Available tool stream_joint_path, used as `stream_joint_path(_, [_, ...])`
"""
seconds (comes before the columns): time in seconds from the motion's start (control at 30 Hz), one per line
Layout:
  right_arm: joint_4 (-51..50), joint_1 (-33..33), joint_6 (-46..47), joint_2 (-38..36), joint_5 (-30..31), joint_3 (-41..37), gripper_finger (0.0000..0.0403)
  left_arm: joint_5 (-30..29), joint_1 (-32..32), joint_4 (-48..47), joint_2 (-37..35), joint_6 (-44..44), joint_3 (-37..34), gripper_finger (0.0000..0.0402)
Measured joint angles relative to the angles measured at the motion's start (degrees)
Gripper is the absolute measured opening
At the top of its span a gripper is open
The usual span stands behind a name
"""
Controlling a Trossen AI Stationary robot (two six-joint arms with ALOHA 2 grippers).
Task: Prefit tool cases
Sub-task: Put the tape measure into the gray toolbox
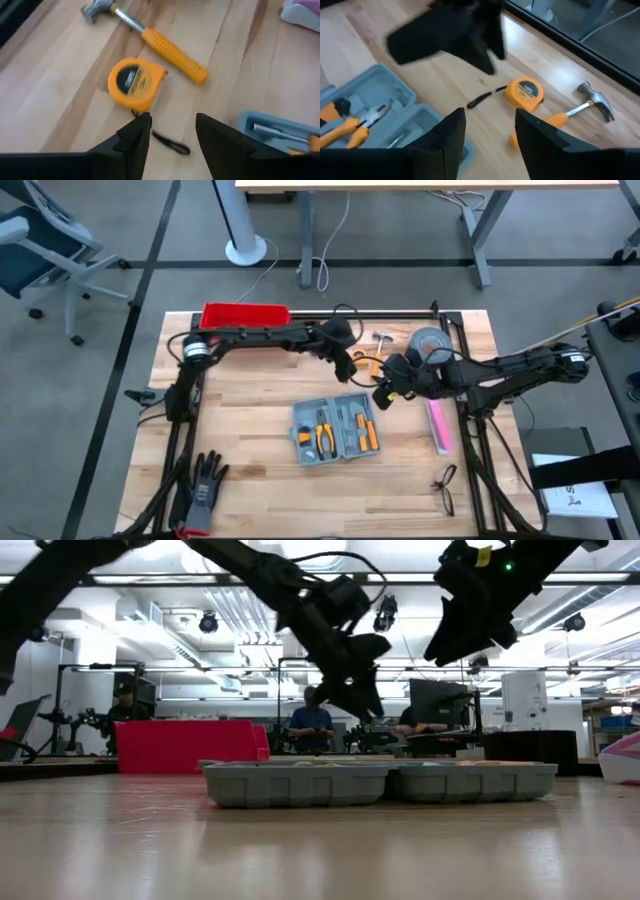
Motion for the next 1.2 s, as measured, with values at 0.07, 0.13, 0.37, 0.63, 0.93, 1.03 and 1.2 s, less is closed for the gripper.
stream_joint_path(0.07, [0.32, 0.01, 0.54, 0.0, -0.03, 0.0, 0.0156, 0.06, 0.58, -4.61, 3.48, 1.98, 6.63, 0.0168])
stream_joint_path(0.13, [0.11, 0.01, 1.3, 0.0, -0.05, 0.0, 0.0159, 0.02, 1.2, -10.19, 7.42, 4.25, 13.88, 0.0169])
stream_joint_path(0.37, [-0.47, 1.25, 1.84, -2.83, 0.51, 0.0, 0.0162, 3.75, 3.25, -24.07, 19.25, 9.13, 35.09, 0.016])
stream_joint_path(0.63, [-1.95, 2.02, -0.11, -11.34, 0.73, 0.09, 0.0163, 6.95, 3.64, -24.93, 21.77, 10.14, 34.58, 0.0159])
stream_joint_path(0.93, [-2.39, 2.44, -1.65, -14.23, 0.14, 0.07, 0.0162, 6.75, 3.43, -23.53, 21.72, 10.58, 33.23, 0.0175])
stream_joint_path(1.03, [-2.43, 3.13, -1.7, -13.96, 0.06, 0.07, 0.0158, 5.63, 3.43, -21.96, 21.72, 10.4, 33.12, 0.0174])
stream_joint_path(1.2, [-1.68, 4.17, -1.59, -13.05, 0.14, 0.02, 0.0157, 4.67, 3.3, -18.15, 21.87, 7.67, 32.77, 0.0167])
